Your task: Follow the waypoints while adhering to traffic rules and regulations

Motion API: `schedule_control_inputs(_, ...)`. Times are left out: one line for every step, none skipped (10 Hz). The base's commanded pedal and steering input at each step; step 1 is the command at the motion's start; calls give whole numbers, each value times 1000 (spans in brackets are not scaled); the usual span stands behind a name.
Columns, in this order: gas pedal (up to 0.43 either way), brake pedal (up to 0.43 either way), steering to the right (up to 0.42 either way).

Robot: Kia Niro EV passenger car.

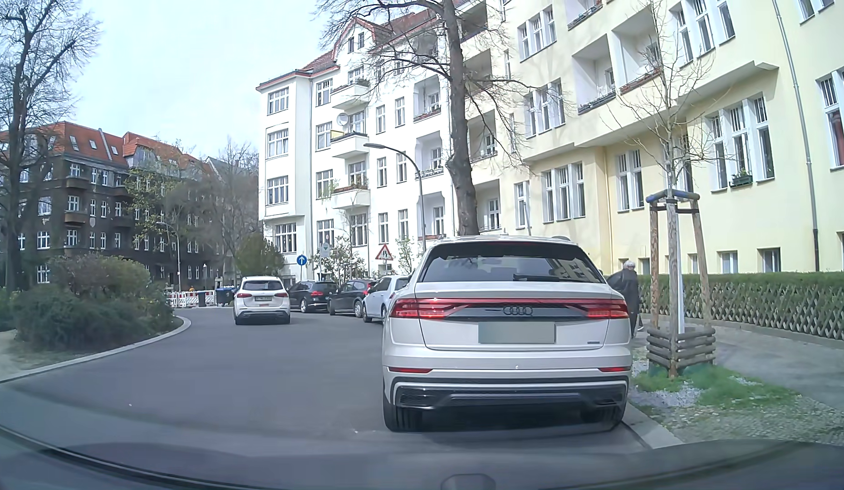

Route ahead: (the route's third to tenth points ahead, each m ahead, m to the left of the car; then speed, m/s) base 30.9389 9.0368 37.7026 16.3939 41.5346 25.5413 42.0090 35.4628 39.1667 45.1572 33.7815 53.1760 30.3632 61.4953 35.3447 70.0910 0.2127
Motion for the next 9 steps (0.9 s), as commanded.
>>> schedule_control_inputs(0, 238, 69)
schedule_control_inputs(0, 238, 36)
schedule_control_inputs(0, 244, -5)
schedule_control_inputs(0, 244, -48)
schedule_control_inputs(0, 244, -105)
schedule_control_inputs(0, 238, -161)
schedule_control_inputs(0, 226, -233)
schedule_control_inputs(0, 189, -270)
schedule_control_inputs(0, 146, -298)
